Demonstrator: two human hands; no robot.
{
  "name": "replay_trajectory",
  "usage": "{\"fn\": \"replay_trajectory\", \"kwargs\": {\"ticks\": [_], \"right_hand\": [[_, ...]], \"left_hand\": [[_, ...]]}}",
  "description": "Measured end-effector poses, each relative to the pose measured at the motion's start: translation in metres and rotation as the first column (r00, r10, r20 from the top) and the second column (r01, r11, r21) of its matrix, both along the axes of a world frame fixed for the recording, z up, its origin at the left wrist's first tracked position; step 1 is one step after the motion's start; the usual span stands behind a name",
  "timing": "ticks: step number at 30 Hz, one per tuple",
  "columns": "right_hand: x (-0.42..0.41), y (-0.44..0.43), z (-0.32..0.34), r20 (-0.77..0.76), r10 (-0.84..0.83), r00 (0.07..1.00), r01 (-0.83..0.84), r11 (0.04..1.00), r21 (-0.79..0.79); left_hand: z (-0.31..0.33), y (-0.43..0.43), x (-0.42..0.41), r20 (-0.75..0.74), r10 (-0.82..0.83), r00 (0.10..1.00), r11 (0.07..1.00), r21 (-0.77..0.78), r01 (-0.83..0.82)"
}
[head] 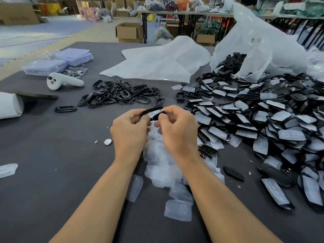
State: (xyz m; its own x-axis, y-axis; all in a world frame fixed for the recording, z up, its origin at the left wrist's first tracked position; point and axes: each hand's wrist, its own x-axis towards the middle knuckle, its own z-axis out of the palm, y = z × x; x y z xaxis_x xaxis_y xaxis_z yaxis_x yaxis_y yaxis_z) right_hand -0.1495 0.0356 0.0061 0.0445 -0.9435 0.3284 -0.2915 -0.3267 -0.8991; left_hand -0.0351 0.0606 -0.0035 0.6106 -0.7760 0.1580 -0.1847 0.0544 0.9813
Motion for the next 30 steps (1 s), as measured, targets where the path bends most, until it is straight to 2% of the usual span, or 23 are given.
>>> {"fn": "replay_trajectory", "kwargs": {"ticks": [3,8,12,16,21,25,30], "right_hand": [[0.006,-0.014,-0.004,0.056,0.027,0.998,-0.032,0.996,0.079],[0.001,-0.022,-0.011,0.16,0.056,0.986,-0.085,0.98,0.178],[0.0,-0.026,-0.01,0.274,0.026,0.961,-0.095,0.966,0.24],[-0.003,-0.025,-0.01,0.324,-0.023,0.946,-0.065,0.964,0.257],[-0.003,-0.024,-0.008,0.335,-0.092,0.938,0.0,0.964,0.266],[-0.003,-0.021,-0.008,0.271,-0.169,0.948,0.108,0.968,0.227],[-0.002,-0.016,-0.008,0.153,-0.18,0.972,0.163,0.98,0.118]], "left_hand": [[-0.003,-0.01,0.006,-0.031,-0.058,0.998,0.998,-0.003,0.058],[0.001,-0.015,0.018,-0.312,-0.226,0.923,0.972,-0.018,0.232],[0.003,-0.015,0.021,-0.404,-0.298,0.865,0.951,-0.043,0.307],[0.003,-0.013,0.018,-0.436,-0.351,0.829,0.93,-0.058,0.363],[0.002,-0.012,0.01,-0.505,-0.385,0.772,0.913,-0.089,0.397],[0.001,-0.01,0.005,-0.544,-0.389,0.743,0.914,-0.13,0.384],[0.001,-0.007,-0.005,-0.497,-0.344,0.796,0.938,-0.138,0.319]]}}
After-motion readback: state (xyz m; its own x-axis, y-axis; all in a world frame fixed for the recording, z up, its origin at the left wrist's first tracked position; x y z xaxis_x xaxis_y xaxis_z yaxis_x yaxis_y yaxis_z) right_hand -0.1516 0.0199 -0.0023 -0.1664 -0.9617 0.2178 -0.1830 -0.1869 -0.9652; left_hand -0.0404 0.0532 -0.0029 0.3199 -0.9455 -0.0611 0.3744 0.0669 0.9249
